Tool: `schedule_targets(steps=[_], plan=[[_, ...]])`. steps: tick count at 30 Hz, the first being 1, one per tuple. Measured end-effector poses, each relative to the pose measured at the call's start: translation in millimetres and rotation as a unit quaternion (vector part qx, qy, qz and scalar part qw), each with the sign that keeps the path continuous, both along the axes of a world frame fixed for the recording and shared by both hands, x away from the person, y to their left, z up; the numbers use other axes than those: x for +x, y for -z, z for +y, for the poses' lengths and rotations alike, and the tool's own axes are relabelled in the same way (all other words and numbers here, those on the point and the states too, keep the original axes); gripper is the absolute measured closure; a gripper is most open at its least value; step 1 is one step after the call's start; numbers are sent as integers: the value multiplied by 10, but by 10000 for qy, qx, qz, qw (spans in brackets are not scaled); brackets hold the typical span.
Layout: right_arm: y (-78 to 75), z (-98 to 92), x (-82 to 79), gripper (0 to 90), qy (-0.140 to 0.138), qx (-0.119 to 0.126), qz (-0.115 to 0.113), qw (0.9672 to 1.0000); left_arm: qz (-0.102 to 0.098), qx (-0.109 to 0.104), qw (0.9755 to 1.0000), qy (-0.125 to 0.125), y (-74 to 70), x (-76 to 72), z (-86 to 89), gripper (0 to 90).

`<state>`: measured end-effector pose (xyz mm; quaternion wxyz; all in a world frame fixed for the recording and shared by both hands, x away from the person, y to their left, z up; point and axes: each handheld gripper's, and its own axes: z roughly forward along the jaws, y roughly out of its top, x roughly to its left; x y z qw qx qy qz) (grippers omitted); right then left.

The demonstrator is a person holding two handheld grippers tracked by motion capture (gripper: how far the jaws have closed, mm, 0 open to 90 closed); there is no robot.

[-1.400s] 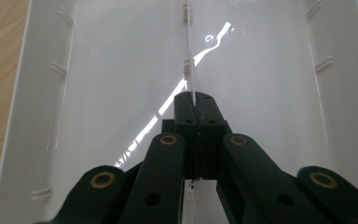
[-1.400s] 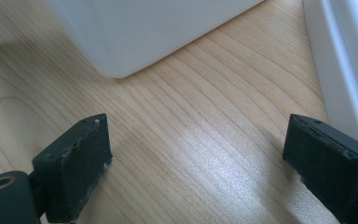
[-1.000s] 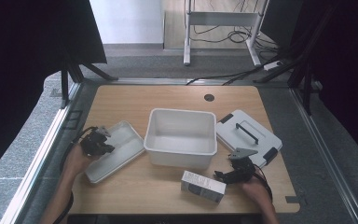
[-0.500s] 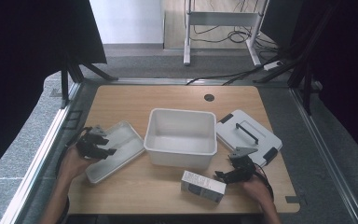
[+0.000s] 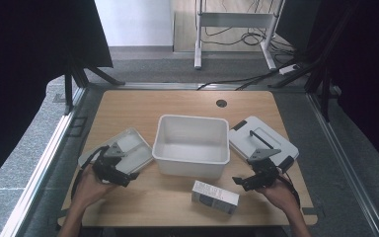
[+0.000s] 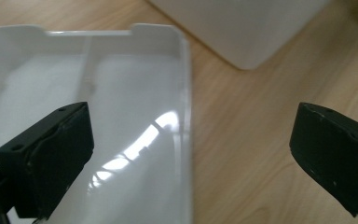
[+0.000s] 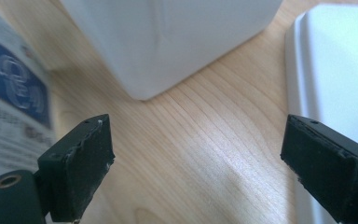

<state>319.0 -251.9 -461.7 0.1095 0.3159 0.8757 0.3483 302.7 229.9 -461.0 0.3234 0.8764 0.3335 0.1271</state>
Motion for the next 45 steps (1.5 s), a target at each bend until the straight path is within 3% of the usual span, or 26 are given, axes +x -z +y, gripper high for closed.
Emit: schedule_targets(steps=[6, 12, 15, 17, 18, 20, 25, 31, 34, 37, 40, 41, 45], plan=[[-303, 52, -93, 83, -193, -109, 55, 9997, 73, -94, 9997, 196, 250, -187, -263, 0], [-533, 184, -229, 65, -480, -408, 153, 9979, 178, -192, 9993, 253, 464, -268, -390, 0], [-614, 282, -299, 58, -679, -541, 171, 9961, 219, -284, 9990, 279, 544, -295, -432, 0], [-650, 375, -341, 54, -843, -600, 206, 9944, 235, -218, 9988, 371, 585, -301, -451, 0], [-661, 421, -359, 54, -926, -638, 232, 9934, 130, -153, 9990, 392, 598, -313, -464, 0], [-671, 508, -389, 59, -1056, -729, 247, 9914, 113, -169, 9989, 430, 601, -317, -473, 0], [-621, 755, -458, 104, -1441, -1000, 414, 9836, 102, -170, 9987, 479, 603, -325, -480, 0], [-495, 988, -492, 142, -1815, -1395, 673, 9711, 111, -169, 9987, 465, 604, -324, -481, 0], [-426, 1094, -500, 163, -1976, -1621, 810, 9634, 111, -170, 9987, 461, 603, -324, -482, 0], [-376, 1197, -495, 274, -2072, -1931, 936, 9545, 112, -169, 9988, 455, 603, -325, -482, 0], [-362, 1270, -467, 459, -2182, -2210, 1015, 9451, 118, -166, 9987, 460, 603, -324, -481, 0], [-367, 1288, -457, 524, -2192, -2281, 1029, 9430, 114, -168, 9987, 457, 603, -325, -482, 0], [-404, 1342, -431, 548, -2213, -2425, 1076, 9384, 115, -170, 9988, 449, 603, -325, -482, 0]])
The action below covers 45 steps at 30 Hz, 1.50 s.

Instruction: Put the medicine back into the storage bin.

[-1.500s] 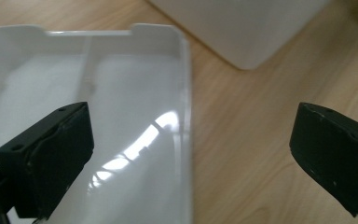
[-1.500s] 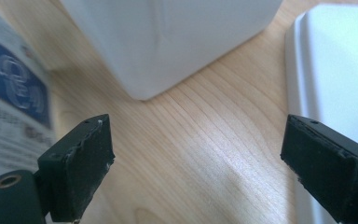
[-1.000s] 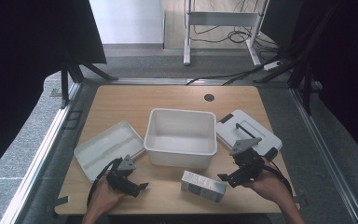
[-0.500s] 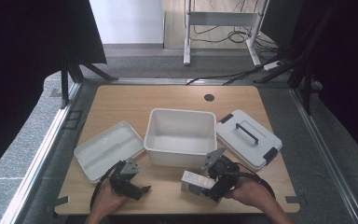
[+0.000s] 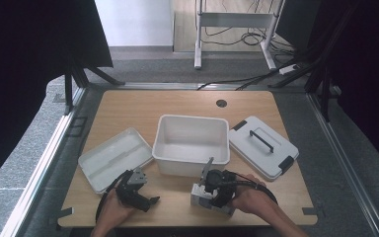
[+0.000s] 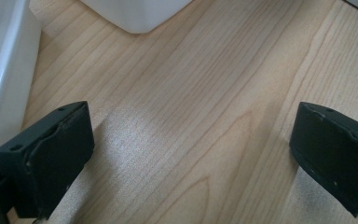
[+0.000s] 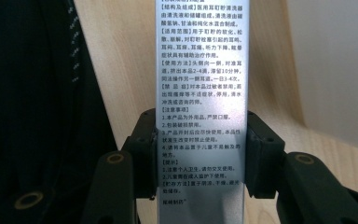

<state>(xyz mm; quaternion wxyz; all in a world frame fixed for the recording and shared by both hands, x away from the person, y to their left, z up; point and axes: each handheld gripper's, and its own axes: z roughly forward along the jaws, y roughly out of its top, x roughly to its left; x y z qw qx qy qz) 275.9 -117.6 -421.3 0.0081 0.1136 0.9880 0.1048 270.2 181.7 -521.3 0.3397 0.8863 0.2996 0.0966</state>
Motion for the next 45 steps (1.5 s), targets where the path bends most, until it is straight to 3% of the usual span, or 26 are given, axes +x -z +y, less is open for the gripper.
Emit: schedule_targets(steps=[7, 18, 36, 45], plan=[[-156, 60, 4, 551, -109, -37, 80, 9999, -1, -11, 10000, -15, 1, 0, -1, 0], [-563, 107, 91, 551, -279, -4, 138, 9995, -8, -24, 10000, -49, 1, -1, 0, 3], [-1212, 183, 357, 552, -156, 194, 154, 9996, -11, -35, 10000, -64, 0, -1, 2, 9], [-1550, 270, 621, 553, 20, 257, -52, 9997, -22, -35, 10000, -75, -1, 0, 4, 13]])
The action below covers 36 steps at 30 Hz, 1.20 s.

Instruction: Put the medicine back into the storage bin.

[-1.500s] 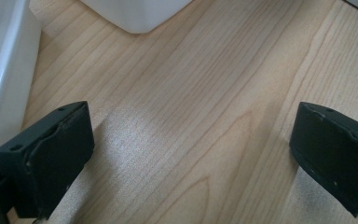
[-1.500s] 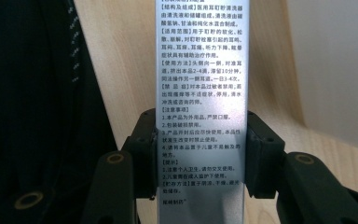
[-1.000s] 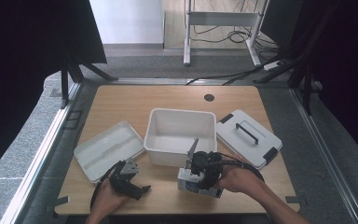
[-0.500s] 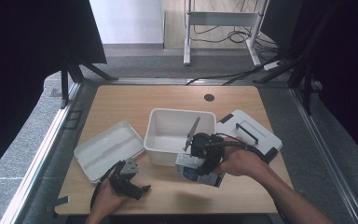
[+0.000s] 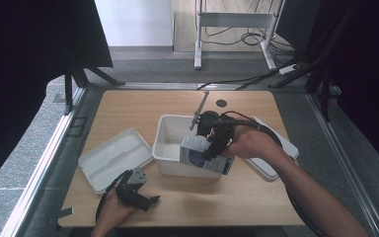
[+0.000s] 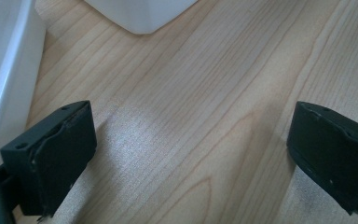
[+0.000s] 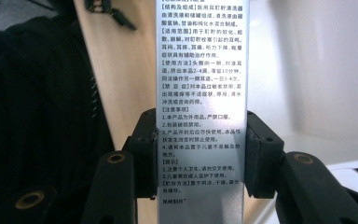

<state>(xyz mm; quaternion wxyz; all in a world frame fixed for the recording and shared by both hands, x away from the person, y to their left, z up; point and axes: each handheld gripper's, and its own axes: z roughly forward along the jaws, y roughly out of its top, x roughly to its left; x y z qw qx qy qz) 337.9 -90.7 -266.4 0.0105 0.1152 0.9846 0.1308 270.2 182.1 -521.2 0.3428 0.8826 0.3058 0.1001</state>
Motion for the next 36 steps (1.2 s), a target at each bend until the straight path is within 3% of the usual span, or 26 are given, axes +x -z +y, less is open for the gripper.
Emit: schedule_targets(steps=[6, 13, 22, 36], plan=[[-41, 54, 225, 553, 164, -5, -130, 9998, -4, 7, 10000, 1, 0, 0, 1, 13], [101, 136, 503, 553, 372, -83, -230, 9990, -7, 8, 10000, 0, 1, 0, 1, 14], [469, 261, 820, 553, 536, -229, -342, 9977, 6, 3, 10000, 7, 0, 0, 2, 15], [1171, 390, 1032, 553, 360, -585, -266, 9973, 2, -3, 10000, -2, 0, 0, 2, 15]])
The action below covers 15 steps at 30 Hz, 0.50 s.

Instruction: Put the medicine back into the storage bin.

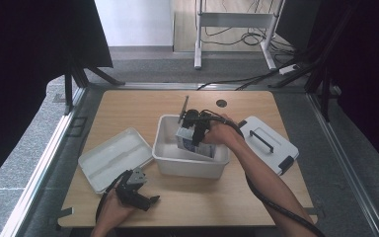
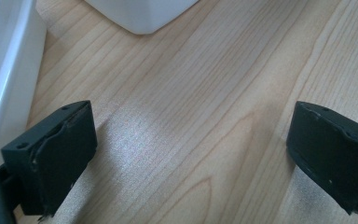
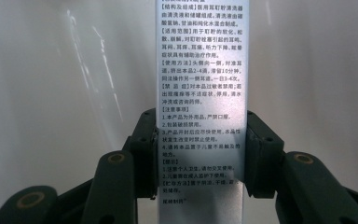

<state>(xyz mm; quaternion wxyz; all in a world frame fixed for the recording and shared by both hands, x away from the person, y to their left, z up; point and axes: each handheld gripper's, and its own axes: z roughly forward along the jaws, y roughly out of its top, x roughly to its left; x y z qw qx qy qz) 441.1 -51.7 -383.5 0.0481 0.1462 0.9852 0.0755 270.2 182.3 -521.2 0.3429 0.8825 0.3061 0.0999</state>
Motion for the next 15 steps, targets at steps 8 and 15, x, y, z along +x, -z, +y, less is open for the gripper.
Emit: schedule_targets(steps=[8, 15], plan=[[272, 41, 21, 552, -163, -37, 68, 9998, -3, -1, 10000, -5, 0, 0, 0, 15], [344, 16, 41, 529, -240, -69, 85, 9997, -5, -2, 10000, -4, 1, 0, 0, 15]])
